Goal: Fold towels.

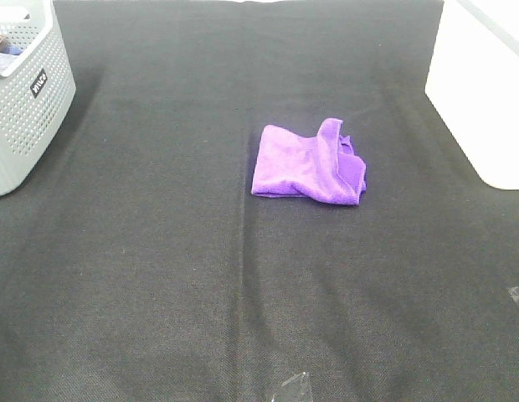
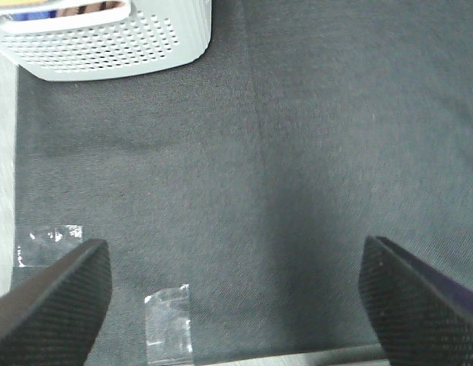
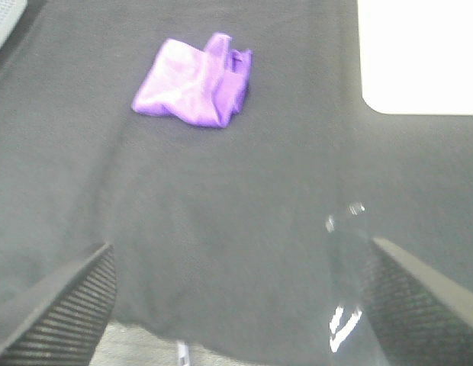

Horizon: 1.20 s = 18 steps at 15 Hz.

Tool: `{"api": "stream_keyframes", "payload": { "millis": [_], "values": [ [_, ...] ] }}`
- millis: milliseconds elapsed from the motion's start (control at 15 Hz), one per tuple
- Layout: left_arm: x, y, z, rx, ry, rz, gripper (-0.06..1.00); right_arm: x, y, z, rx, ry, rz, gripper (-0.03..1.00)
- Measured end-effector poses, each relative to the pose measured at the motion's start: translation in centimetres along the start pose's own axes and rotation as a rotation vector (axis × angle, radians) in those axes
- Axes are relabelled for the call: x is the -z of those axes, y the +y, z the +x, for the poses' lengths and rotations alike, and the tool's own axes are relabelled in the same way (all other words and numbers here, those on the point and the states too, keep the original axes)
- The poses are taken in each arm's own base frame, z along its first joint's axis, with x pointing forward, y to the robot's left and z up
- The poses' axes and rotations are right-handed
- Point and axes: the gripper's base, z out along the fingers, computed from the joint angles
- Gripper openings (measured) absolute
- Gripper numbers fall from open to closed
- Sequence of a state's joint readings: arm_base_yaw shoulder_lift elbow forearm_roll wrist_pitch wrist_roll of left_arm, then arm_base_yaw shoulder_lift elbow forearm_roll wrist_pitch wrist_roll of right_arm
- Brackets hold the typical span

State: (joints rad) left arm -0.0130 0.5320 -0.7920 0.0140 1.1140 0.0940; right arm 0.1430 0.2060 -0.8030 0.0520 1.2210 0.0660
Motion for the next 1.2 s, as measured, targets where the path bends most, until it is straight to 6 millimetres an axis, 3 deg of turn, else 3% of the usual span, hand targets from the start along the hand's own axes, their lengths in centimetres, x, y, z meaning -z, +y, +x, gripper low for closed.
{"api": "stream_keyframes", "payload": {
  "millis": [67, 133, 267, 467, 733, 1200],
  "values": [
    [1.0, -0.3, 2.8, -0.003, -0.076, -0.007, 0.81, -0.3, -0.2, 2.3, 0.027, -0.012, -0.001, 0.83],
    [1.5, -0.5, 4.3, 0.0, -0.124, -0.007, 0.81, -0.4, -0.3, 3.0, 0.036, -0.016, -0.001, 0.83],
    [2.1, -0.8, 6.4, 0.007, -0.196, 0.003, 0.81, -1.2, -0.5, 5.3, 0.074, -0.015, -0.001, 0.83],
    [1.4, -1.7, 9.1, 0.032, -0.259, 0.066, 0.81, -2.7, -0.7, 6.3, 0.103, 0.042, 0.001, 0.83],
    [1.4, -1.5, 9.8, 0.086, -0.295, 0.039, 0.81, -5.0, -0.9, 7.1, 0.105, 0.039, 0.003, 0.83],
    [1.4, -1.5, 9.8, 0.118, -0.294, 0.004, 0.81, -5.1, -0.9, 7.1, 0.102, 0.032, 0.008, 0.83]
  ]
}}
